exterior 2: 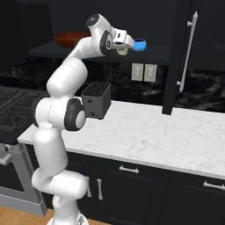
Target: Gather all objects into one cabinet and sort the glasses and bowls to opposite sides.
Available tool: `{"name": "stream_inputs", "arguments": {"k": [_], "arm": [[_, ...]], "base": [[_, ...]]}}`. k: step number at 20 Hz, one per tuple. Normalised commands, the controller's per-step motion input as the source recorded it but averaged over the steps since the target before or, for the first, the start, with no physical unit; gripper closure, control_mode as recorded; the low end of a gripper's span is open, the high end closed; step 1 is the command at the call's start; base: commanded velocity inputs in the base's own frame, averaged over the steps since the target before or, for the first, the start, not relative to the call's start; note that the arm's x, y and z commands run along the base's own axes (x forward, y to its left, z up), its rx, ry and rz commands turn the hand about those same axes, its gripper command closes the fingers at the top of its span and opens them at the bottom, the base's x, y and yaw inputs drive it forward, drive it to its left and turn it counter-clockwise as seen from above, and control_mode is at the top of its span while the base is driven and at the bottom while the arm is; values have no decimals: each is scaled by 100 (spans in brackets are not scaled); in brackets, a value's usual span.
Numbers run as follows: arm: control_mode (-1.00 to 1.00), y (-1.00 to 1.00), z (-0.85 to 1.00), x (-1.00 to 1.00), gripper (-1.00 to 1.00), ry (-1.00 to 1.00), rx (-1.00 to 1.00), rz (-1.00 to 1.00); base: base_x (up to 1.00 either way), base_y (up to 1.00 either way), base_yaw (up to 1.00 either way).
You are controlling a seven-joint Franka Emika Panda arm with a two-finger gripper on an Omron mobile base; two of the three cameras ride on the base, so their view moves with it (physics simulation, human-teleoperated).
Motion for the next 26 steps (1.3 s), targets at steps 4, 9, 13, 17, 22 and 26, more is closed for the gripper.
{"name": "stream_inputs", "arguments": {"k": [4, 9, 13, 17, 22, 26], "arm": [[-100, -1, -57, 41, 100, 0, 0, 0], [-100, 0, -62, 33, -100, 1, 0, 0], [-100, -6, -62, 35, -100, 3, 0, 0], [-100, -11, -56, 21, -100, 2, 0, 0], [-100, 2, -51, 0, -100, 0, -3, 0], [-100, 7, -22, -3, -100, -1, -7, 0]], "base": [[0, 0, 0], [0, 0, 0], [0, 0, 0], [0, 0, 0], [0, 0, 0], [0, 0, 0]]}}
